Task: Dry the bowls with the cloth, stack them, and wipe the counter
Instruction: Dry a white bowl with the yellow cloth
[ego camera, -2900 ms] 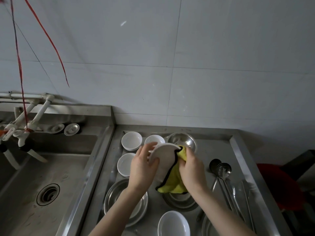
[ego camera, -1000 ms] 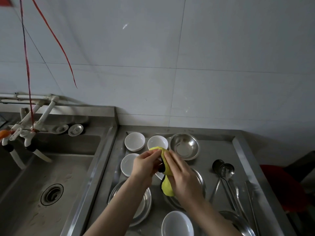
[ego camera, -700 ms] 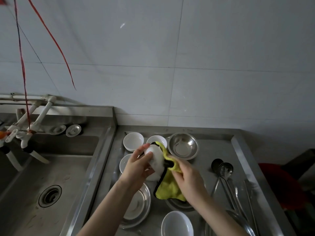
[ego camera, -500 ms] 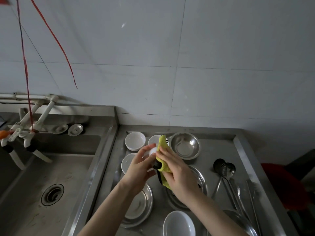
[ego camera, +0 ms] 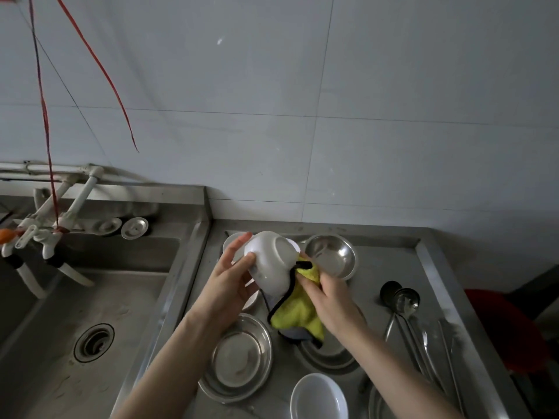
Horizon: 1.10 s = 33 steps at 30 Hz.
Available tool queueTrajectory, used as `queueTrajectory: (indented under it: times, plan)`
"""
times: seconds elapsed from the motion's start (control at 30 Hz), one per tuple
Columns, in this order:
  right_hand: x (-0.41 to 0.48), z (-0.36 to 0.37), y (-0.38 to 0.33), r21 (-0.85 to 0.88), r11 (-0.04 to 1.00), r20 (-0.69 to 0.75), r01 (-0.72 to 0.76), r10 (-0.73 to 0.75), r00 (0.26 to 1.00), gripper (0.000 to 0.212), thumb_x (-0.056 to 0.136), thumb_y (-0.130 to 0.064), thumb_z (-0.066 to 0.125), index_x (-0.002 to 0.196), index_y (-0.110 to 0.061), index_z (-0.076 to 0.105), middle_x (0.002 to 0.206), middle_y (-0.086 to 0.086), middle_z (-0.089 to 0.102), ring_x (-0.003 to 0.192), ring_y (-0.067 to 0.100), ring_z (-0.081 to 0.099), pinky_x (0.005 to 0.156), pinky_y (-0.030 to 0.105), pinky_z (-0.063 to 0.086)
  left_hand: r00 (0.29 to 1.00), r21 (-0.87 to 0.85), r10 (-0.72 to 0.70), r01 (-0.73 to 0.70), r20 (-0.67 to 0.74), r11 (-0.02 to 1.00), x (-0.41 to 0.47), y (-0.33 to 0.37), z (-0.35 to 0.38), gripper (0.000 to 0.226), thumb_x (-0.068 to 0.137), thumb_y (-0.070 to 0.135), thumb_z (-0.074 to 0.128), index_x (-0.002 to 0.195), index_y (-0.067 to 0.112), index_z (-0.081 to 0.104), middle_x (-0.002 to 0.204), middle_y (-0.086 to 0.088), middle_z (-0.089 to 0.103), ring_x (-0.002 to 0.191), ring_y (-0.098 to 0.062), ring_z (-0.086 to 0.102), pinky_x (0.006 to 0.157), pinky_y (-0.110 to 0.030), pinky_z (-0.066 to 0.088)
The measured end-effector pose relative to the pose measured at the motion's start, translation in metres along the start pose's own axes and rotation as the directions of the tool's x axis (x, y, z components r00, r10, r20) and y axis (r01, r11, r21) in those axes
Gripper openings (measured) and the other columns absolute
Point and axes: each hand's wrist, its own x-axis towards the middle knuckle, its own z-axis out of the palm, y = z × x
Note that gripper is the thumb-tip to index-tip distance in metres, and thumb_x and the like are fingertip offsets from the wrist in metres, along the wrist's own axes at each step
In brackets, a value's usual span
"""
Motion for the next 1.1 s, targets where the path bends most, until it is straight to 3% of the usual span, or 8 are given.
queueTrajectory:
  times: [0.13, 0.3, 0.43, 0.6, 0.67, 0.77, 0.9, 1.1]
  plan:
    - [0.004, 0.004, -0.009, 0.002, 0.999, -0.073, 0.036, -0.035, 0.997, 0.022, 0.097, -0.024, 0.053, 0.114, -0.017, 0.064, 0.091, 0.001, 0.069, 0.087, 0.008, 0.063, 0.077, 0.028, 0.051, 0.999, -0.015, -0.006, 0.007, 0.044, 1.000, 0.001, 0.001, 0.001, 0.040, 0.085, 0.017, 0.060, 0.123, 0.028, 0.057, 0.091, 0.001, 0.074, 0.082, -0.018, 0.067, 0.068, -0.033, 0.060]
    - [-0.001, 0.006, -0.014, -0.074, 0.994, -0.122, 0.085, -0.093, 0.988, 0.035, 0.096, -0.021, 0.053, 0.131, -0.025, 0.051, 0.087, -0.011, 0.064, 0.084, -0.010, 0.059, 0.071, 0.005, 0.041, 0.999, -0.017, -0.008, 0.009, 0.033, 1.000, 0.001, -0.005, -0.002, 0.037, 0.091, 0.016, 0.057, 0.125, 0.031, 0.056, 0.090, 0.001, 0.073, 0.081, -0.016, 0.067, 0.068, -0.032, 0.060]
    - [-0.007, 0.016, -0.018, -0.224, 0.961, -0.101, 0.161, -0.187, 0.977, 0.040, 0.094, -0.027, 0.056, 0.134, -0.025, 0.052, 0.072, -0.016, 0.056, 0.065, -0.010, 0.053, 0.064, 0.005, 0.037, 1.000, 0.013, 0.028, -0.028, 0.012, 1.000, 0.005, -0.006, -0.001, 0.033, 0.098, 0.009, 0.050, 0.122, 0.029, 0.056, 0.088, 0.001, 0.073, 0.079, -0.016, 0.067, 0.070, -0.029, 0.060]
    - [0.000, 0.016, -0.029, -0.178, 0.967, -0.076, 0.183, -0.199, 0.977, 0.038, 0.095, -0.021, 0.055, 0.134, -0.021, 0.051, 0.050, -0.016, 0.043, 0.055, -0.007, 0.051, 0.053, 0.006, 0.034, 0.999, -0.017, -0.028, 0.028, 0.026, 0.999, 0.005, -0.012, 0.001, 0.036, 0.093, 0.011, 0.054, 0.125, 0.028, 0.057, 0.097, -0.008, 0.071, 0.087, -0.023, 0.068, 0.077, -0.036, 0.060]
    - [0.004, 0.015, -0.030, -0.167, 0.969, -0.032, 0.182, -0.190, 0.981, 0.040, 0.096, -0.024, 0.053, 0.136, -0.020, 0.049, 0.058, -0.019, 0.054, 0.061, -0.004, 0.056, 0.055, 0.007, 0.036, 0.999, -0.028, -0.038, 0.038, 0.022, 0.999, 0.003, -0.013, 0.000, 0.040, 0.088, 0.014, 0.059, 0.126, 0.028, 0.058, 0.098, -0.009, 0.070, 0.092, -0.026, 0.066, 0.083, -0.040, 0.058]
    - [0.009, 0.008, -0.017, -0.110, 0.989, 0.029, 0.101, -0.099, 0.995, 0.040, 0.097, -0.037, 0.049, 0.136, -0.027, 0.048, 0.102, -0.007, 0.065, 0.094, 0.002, 0.060, 0.078, 0.012, 0.044, 0.999, 0.007, -0.018, 0.018, 0.037, 1.000, 0.001, -0.010, -0.002, 0.044, 0.086, 0.014, 0.061, 0.127, 0.028, 0.057, 0.095, -0.005, 0.070, 0.089, -0.025, 0.066, 0.082, -0.040, 0.058]
    - [-0.003, 0.006, -0.004, -0.100, 0.993, 0.062, 0.067, -0.061, 0.996, 0.031, 0.096, -0.035, 0.052, 0.125, -0.022, 0.057, 0.100, -0.007, 0.063, 0.093, 0.000, 0.059, 0.079, 0.022, 0.045, 0.999, 0.048, 0.029, -0.029, -0.012, 0.998, 0.004, -0.008, -0.008, 0.038, 0.095, 0.009, 0.054, 0.123, 0.034, 0.059, 0.084, 0.003, 0.071, 0.083, -0.018, 0.065, 0.081, -0.038, 0.055]
    - [-0.009, 0.014, -0.017, -0.092, 0.986, 0.024, 0.140, -0.138, 0.990, 0.043, 0.096, -0.026, 0.054, 0.138, -0.029, 0.045, 0.126, -0.010, 0.057, 0.114, -0.008, 0.050, 0.091, 0.004, 0.036, 0.999, 0.004, -0.036, 0.036, -0.012, 0.999, 0.001, -0.019, -0.004, 0.039, 0.094, 0.014, 0.056, 0.128, 0.033, 0.057, 0.121, -0.017, 0.062, 0.102, -0.031, 0.062, 0.081, -0.038, 0.058]
